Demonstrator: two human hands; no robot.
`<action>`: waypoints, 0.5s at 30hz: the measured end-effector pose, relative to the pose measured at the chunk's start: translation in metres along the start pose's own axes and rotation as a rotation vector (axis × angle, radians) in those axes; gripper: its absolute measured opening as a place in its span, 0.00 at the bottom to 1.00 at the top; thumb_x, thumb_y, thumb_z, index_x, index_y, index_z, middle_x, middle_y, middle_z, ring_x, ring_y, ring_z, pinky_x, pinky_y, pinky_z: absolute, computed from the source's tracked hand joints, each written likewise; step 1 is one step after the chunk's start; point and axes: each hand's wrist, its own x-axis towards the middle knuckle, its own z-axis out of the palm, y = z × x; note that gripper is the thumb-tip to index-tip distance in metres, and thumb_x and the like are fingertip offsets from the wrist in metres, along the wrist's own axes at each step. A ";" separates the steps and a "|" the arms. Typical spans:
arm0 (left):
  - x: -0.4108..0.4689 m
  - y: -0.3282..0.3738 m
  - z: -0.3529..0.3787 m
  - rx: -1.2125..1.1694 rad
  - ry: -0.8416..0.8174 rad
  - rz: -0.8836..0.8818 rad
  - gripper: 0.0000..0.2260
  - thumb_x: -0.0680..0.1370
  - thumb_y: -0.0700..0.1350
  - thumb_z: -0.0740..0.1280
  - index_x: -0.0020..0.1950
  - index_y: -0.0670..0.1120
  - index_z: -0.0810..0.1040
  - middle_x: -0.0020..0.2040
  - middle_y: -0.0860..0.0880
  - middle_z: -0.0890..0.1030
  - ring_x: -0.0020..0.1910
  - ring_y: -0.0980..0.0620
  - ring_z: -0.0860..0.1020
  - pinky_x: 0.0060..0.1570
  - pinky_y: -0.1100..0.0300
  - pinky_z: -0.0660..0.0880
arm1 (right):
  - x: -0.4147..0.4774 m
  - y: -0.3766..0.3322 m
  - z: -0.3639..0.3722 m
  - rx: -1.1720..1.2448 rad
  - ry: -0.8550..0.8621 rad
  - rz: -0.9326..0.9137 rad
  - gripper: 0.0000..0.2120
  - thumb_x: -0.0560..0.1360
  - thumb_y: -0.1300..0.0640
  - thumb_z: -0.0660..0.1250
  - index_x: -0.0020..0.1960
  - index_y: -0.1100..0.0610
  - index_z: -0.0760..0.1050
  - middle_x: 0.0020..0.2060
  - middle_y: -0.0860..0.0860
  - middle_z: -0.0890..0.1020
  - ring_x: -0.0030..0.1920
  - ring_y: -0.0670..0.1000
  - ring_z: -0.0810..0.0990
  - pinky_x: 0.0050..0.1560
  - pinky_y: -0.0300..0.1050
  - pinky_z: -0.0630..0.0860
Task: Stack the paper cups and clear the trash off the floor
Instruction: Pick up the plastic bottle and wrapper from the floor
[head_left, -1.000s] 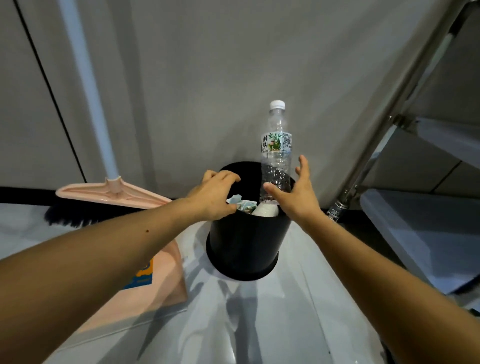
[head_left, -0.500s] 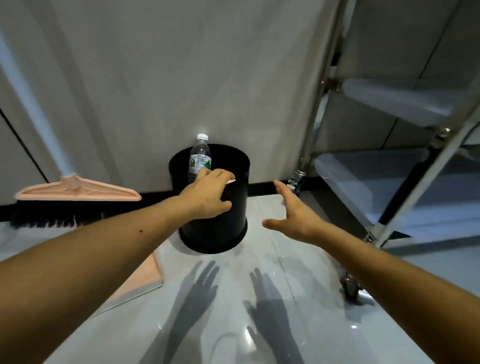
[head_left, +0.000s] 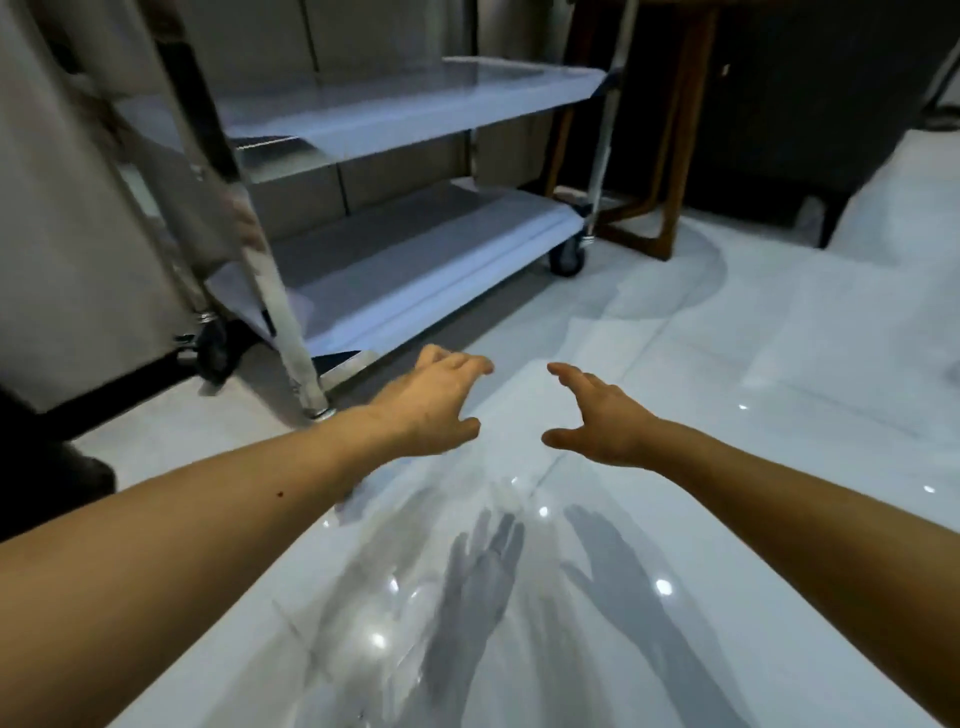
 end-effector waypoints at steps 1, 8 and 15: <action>0.015 0.025 0.002 -0.008 -0.005 0.029 0.27 0.75 0.47 0.64 0.72 0.50 0.58 0.71 0.51 0.64 0.71 0.48 0.56 0.65 0.48 0.67 | -0.007 0.021 -0.013 0.011 0.028 0.022 0.39 0.73 0.50 0.67 0.75 0.48 0.47 0.74 0.53 0.59 0.72 0.58 0.60 0.71 0.53 0.62; 0.110 0.199 0.007 -0.082 -0.008 0.138 0.27 0.76 0.47 0.64 0.72 0.52 0.57 0.73 0.53 0.62 0.72 0.51 0.54 0.60 0.53 0.70 | -0.066 0.175 -0.106 0.073 0.125 0.202 0.38 0.74 0.51 0.67 0.75 0.49 0.47 0.75 0.51 0.57 0.72 0.57 0.59 0.72 0.52 0.61; 0.203 0.388 -0.012 -0.145 -0.056 0.280 0.27 0.76 0.47 0.64 0.72 0.51 0.57 0.73 0.54 0.61 0.72 0.51 0.53 0.59 0.51 0.71 | -0.152 0.325 -0.216 0.205 0.260 0.431 0.37 0.74 0.52 0.67 0.75 0.50 0.49 0.75 0.51 0.57 0.73 0.56 0.59 0.71 0.51 0.61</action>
